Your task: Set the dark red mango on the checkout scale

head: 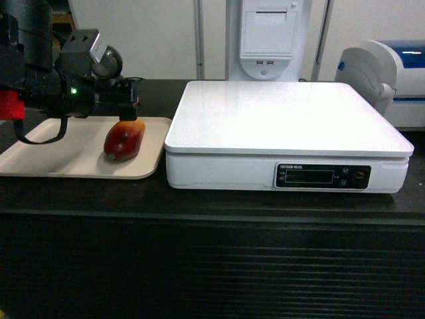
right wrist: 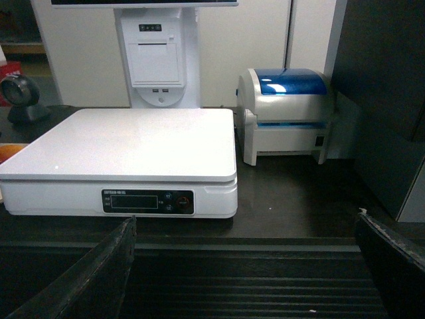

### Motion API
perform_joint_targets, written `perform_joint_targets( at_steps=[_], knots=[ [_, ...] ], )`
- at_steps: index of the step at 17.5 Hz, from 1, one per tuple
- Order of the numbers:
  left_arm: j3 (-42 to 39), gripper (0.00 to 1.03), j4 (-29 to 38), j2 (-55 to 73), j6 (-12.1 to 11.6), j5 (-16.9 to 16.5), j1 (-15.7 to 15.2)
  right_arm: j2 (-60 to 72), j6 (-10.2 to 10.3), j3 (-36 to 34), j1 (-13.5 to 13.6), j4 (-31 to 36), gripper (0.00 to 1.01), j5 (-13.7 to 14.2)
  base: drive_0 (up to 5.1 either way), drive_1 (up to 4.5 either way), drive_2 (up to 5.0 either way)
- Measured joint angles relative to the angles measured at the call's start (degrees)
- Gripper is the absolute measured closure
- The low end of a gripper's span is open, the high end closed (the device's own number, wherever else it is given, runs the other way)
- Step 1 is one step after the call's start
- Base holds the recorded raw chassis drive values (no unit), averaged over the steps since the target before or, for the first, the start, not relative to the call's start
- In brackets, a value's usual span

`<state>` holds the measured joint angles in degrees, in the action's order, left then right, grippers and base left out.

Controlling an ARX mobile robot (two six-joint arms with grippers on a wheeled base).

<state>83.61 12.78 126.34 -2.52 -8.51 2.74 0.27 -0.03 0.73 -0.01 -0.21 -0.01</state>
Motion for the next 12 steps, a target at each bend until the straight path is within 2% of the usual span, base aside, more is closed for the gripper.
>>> perform_joint_targets(
  at_steps=[3,5,10,11,12],
  knots=[
    [5.92,0.05,-4.35,4.31,-0.76,1.05,-0.63,0.00,0.00,0.00,0.00,0.00,0.03,0.02,0.0,0.00,0.0],
    [9.31,0.05,-7.76,6.19,-0.61,0.57,-0.81,0.00,0.00,0.00,0.00,0.02,0.03,0.00,0.0,0.00,0.0],
    [11.80,0.05,-12.57,7.67,-0.59,0.22,0.59,0.00,0.00,0.00,0.00,0.00,0.03,0.02,0.0,0.00,0.0],
    [13.25,0.05,-14.88,9.60,-1.62,1.88,1.31,0.00,0.00,0.00,0.00,0.00,0.03,0.00,0.0,0.00,0.0],
    [13.25,0.10,-15.52,10.45,-3.78,3.54,1.55,0.00,0.00,0.00,0.00,0.02,0.03,0.02,0.0,0.00,0.0]
  ],
)
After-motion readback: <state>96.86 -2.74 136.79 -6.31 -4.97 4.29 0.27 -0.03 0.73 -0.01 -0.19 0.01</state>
